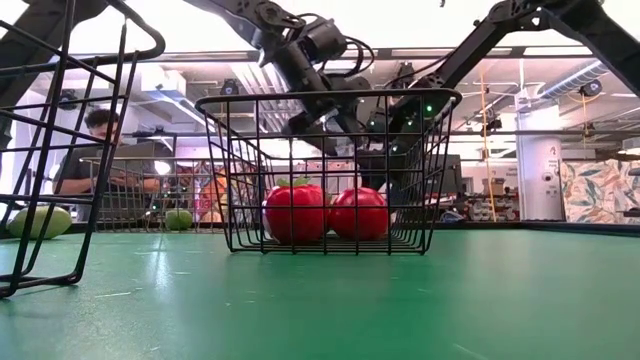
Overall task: Sort produce into baskets
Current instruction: Put the right lime into the gold wire basket
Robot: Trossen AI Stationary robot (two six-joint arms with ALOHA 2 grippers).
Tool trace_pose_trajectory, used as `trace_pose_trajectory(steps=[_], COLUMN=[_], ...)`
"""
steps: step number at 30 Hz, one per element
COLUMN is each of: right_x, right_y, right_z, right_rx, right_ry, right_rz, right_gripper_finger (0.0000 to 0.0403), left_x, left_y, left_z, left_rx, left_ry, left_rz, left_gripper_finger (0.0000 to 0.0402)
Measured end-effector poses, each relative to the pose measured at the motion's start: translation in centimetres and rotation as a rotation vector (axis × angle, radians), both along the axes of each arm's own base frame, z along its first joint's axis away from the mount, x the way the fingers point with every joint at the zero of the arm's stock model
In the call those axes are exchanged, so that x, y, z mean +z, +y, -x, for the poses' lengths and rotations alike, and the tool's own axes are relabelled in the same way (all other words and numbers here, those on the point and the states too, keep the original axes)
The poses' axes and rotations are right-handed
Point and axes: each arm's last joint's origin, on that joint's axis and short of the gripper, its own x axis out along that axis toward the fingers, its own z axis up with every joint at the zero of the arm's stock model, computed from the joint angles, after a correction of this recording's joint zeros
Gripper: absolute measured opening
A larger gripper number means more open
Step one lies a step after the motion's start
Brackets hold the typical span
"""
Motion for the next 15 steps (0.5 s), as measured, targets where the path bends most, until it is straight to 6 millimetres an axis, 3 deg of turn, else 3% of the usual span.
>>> trace_pose_trajectory(steps=[3,7,15], right_x=[1.1,4.3,12.5], right_y=[0.1,0.7,4.5], right_z=[0.2,1.2,7.0], right_rx=[0.016,0.007,-0.148], right_ry=[-0.016,0.017,0.317], right_rz=[0.033,0.147,0.376], right_gripper_finger=[0.0336,0.0342,0.0329], left_x=[0.1,0.2,0.0], left_y=[-0.1,-0.1,0.4], left_z=[-0.2,-0.4,-0.8], left_rx=[-0.003,-0.002,0.037], left_ry=[-0.021,-0.038,-0.096], left_rz=[-0.008,-0.014,0.005], left_gripper_finger=[0.0281,0.0281,0.0325])
